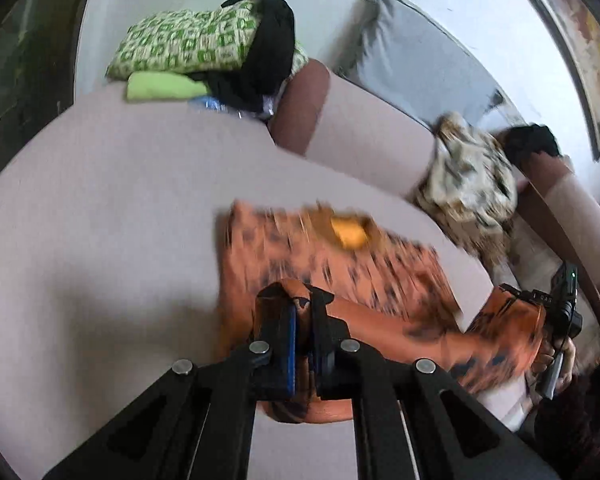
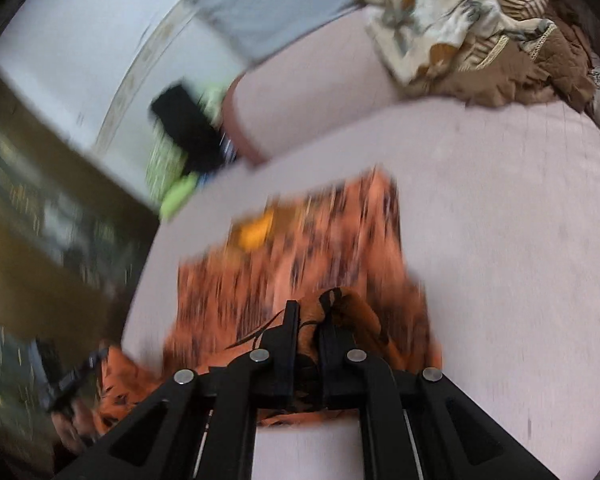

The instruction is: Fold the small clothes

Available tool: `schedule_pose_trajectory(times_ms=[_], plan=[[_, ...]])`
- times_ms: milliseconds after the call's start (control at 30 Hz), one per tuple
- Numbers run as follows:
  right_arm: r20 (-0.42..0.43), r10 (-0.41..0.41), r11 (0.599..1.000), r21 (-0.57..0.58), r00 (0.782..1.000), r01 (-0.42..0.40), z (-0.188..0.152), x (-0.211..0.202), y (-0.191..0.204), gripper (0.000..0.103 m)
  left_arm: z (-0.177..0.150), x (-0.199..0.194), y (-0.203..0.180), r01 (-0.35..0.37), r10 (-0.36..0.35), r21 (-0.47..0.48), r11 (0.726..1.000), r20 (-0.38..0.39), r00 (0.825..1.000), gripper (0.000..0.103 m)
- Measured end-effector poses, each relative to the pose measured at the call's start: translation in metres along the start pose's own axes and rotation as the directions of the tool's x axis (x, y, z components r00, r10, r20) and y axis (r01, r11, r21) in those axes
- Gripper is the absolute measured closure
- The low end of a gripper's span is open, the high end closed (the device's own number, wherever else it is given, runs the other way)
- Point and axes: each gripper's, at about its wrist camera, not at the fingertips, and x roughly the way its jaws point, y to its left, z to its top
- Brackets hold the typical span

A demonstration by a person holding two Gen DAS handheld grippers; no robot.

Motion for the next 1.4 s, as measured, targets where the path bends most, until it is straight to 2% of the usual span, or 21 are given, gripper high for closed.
schedule_pose_trajectory(times_ms=[133,233,300,400,467,500,533,567,600,633,700,767,867,933,967,1067,1167,1267,1300,1367,1400], plan=[[0.031,-0.081,0.995,0.052,0.996,0.079,0.059,0.073,-0.017,0.095,0.069,0.091,0.024,-0.081,0.08,-0.031,0.996,-0.009,0.997,0.096],[0.027,-0.084,0.983,0.165,0.996,0.079,0.072,0.131,-0.05,0.09,0.086,0.174,0.054,-0.138,0.128,-0.088,0.987,-0.102,0.986,0.092],[-0.068,-0.077,0.972,0.218,0.995,0.09,0.073,0.172,-0.073,0.083,0.082,0.213,0.072,-0.165,0.145,-0.134,0.977,-0.146,0.979,0.091],[-0.013,0.025,0.965,0.261,1.0,-0.021,0.083,0.167,-0.09,0.083,0.082,0.22,0.089,-0.108,0.082,-0.226,0.968,-0.123,0.989,0.09],[0.025,0.014,0.961,0.275,1.0,-0.021,0.092,0.151,-0.095,0.079,0.089,0.203,0.097,-0.074,0.053,-0.291,0.954,-0.082,0.995,0.072],[0.073,0.005,0.959,0.283,0.997,-0.026,0.094,0.14,-0.099,0.07,0.095,0.182,0.101,-0.07,0.067,-0.327,0.942,-0.021,0.998,0.066],[0.12,-0.003,0.952,0.304,0.993,-0.034,0.094,0.128,-0.103,0.046,0.098,0.168,0.103,-0.072,0.085,-0.346,0.935,0.023,0.996,0.054],[0.173,-0.006,0.937,0.345,0.985,-0.055,0.091,0.113,-0.109,0.029,0.099,0.147,0.104,-0.074,0.111,-0.367,0.927,0.082,0.99,0.046],[0.224,-0.005,0.922,0.379,0.975,-0.082,0.089,0.102,-0.114,0.013,0.098,0.121,0.101,-0.077,0.14,-0.379,0.922,0.143,0.98,0.043],[0.278,0.005,0.909,0.399,0.961,-0.121,0.084,0.089,-0.116,0.013,0.096,0.106,0.094,-0.079,0.15,-0.366,0.927,0.17,0.974,0.042],[0.281,0.03,0.91,0.388,0.959,-0.143,0.079,0.076,-0.109,0.013,0.082,0.085,0.067,-0.117,0.169,-0.283,0.952,0.166,0.972,0.038],[0.227,0.057,0.933,0.336,0.972,-0.133,0.07,0.077,-0.084,0.016,0.057,0.08,0.034,-0.19,0.219,-0.203,0.961,0.131,0.967,0.03],[0.084,0.065,0.977,0.199,0.994,-0.081,0.053,0.104,-0.02,0.035,0.02,0.09,-0.008,-0.23,0.241,-0.115,0.966,0.088,0.967,0.027],[-0.021,0.068,0.996,0.061,0.997,-0.067,0.037,0.131,0.03,0.05,-0.005,0.109,-0.027,-0.285,0.289,-0.094,0.954,0.03,0.957,0.027],[-0.056,0.058,0.998,-0.002,0.997,-0.058,0.026,0.139,0.049,0.05,-0.015,0.117,-0.032,-0.324,0.326,-0.094,0.941,0.003,0.945,0.027],[-0.158,0.046,0.981,-0.177,0.986,-0.074,-0.002,0.177,0.11,0.051,-0.029,0.139,-0.027,-0.426,0.423,-0.076,0.901,-0.057,0.904,0.027],[-0.28,0.011,0.942,-0.319,0.96,-0.103,-0.032,0.223,0.159,0.051,-0.03,0.146,-0.003,-0.447,0.441,-0.144,0.883,-0.076,0.894,0.027],[-0.397,-0.098,0.904,-0.418,0.913,-0.084,-0.046,0.296,0.197,0.06,-0.027,0.144,0.013,-0.455,0.451,-0.185,0.871,-0.065,0.89,0.027],[-0.398,-0.136,0.896,-0.44,0.907,-0.059,-0.044,0.318,0.206,0.062,-0.026,0.144,0.017,-0.46,0.455,-0.191,0.867,-0.074,0.888,0.027],[-0.334,-0.171,0.881,-0.473,0.927,-0.008,-0.022,0.354,0.226,0.062,-0.026,0.15,0.026,-0.465,0.453,-0.208,0.861,-0.103,0.885,0.027],[-0.301,-0.157,0.896,-0.443,0.941,0.008,-0.005,0.364,0.232,0.062,-0.024,0.152,0.028,-0.464,0.452,-0.212,0.86,-0.106,0.886,0.027]])
